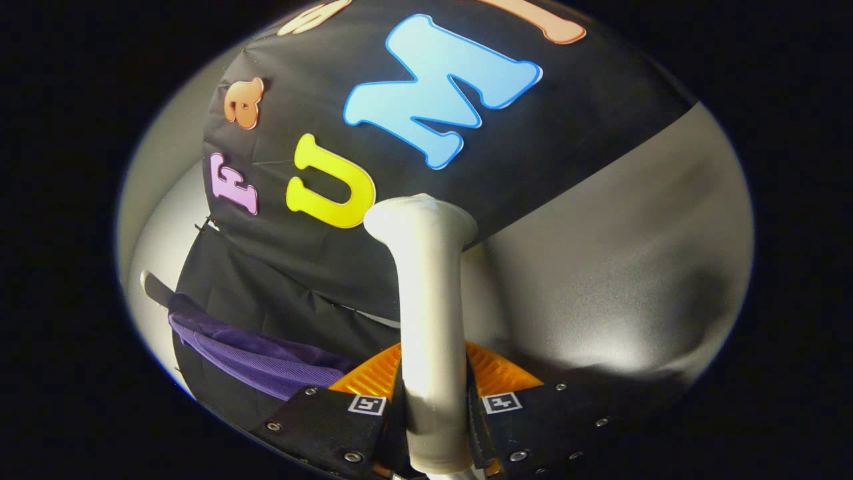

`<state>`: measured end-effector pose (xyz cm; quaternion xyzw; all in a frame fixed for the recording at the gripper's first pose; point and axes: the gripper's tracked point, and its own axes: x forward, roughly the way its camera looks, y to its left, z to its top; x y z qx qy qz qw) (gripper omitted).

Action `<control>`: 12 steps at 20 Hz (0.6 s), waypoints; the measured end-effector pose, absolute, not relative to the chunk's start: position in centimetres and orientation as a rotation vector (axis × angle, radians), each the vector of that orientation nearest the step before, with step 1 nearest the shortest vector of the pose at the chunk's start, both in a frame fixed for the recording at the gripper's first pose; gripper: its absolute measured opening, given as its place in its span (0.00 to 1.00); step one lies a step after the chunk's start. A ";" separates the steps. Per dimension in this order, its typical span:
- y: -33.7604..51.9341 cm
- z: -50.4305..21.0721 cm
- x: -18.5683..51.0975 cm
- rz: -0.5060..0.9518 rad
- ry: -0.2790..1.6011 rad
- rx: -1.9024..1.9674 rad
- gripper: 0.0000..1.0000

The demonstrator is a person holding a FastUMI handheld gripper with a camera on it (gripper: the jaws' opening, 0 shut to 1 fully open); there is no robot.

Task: Iron the clothes twice with a garment steamer, once on the left side and once on the right side.

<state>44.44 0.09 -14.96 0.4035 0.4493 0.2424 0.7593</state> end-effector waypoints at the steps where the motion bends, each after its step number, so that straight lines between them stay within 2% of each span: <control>1: 0.1 -14.6 43.6 0.524 0.959 0.855 0.38; 8: 0.6 -7.5 36.4 0.528 0.736 0.789 0.38; 12: 0.8 -2.0 32.6 0.473 0.550 0.703 0.38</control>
